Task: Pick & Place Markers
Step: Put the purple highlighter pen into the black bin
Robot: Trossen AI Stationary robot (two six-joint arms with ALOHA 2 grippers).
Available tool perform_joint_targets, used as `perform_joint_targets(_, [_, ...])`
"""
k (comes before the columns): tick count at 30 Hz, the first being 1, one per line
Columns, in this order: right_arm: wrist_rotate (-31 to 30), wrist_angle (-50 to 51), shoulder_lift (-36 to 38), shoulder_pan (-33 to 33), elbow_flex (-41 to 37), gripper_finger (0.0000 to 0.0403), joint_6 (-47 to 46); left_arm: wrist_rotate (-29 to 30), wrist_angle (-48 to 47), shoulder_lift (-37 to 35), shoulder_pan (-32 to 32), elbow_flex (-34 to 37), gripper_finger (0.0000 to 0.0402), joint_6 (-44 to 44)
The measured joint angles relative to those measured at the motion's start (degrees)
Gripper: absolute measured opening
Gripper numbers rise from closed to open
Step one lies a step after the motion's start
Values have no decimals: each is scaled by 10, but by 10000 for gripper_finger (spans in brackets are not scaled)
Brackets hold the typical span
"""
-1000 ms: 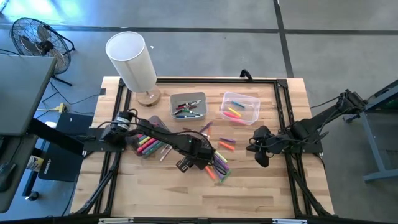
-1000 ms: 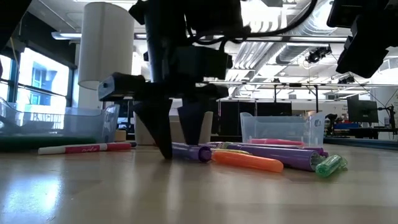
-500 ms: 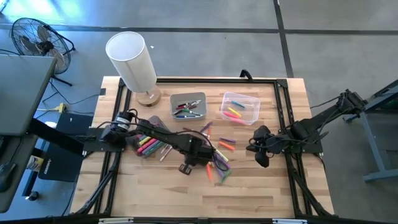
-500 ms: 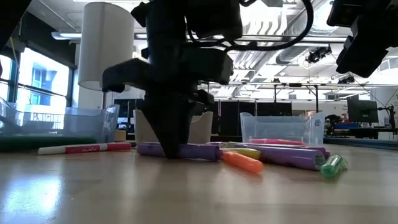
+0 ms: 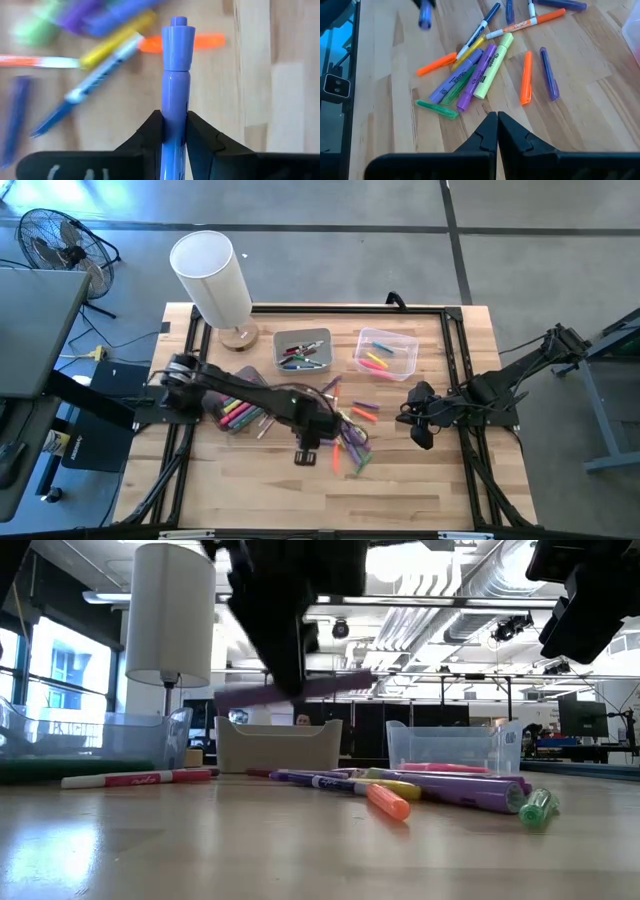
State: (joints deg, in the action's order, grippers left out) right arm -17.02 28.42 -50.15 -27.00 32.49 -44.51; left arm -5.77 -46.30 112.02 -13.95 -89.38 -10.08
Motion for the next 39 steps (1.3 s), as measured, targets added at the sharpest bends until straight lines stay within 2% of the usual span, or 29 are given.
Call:
perform_joint_targets(5, [-3, 0, 0, 0, 0, 0, -3, 54, -30, -67, 0, 1, 54, -37])
perform_joint_targets(8, [-15, -4, 0, 0, 0, 0, -13, 112, -62, -121, 0, 7, 54, -31])
perform_joint_targets(10, [-21, -8, 0, 0, 0, 0, -23, 140, -68, -156, 7, 26, 54, -28])
perform_joint_targets(15, [-40, -32, 0, 0, 0, 0, -30, 169, -68, -261, 38, 118, 54, -64])
perform_joint_targets(20, [-70, -54, 0, 1, 0, 0, -30, 169, -68, -373, 78, 239, 54, -134])
perform_joint_targets(29, [-72, -65, 0, 1, 0, 0, -33, 168, -78, -562, 125, 452, 54, -285])
perform_joint_targets(34, [-77, -65, 0, 1, 0, 0, -34, 159, -74, -605, 146, 518, 62, -322])
perform_joint_targets(39, [-112, -66, 0, 1, 0, 0, -35, 146, -73, -602, 147, 538, 129, -322])
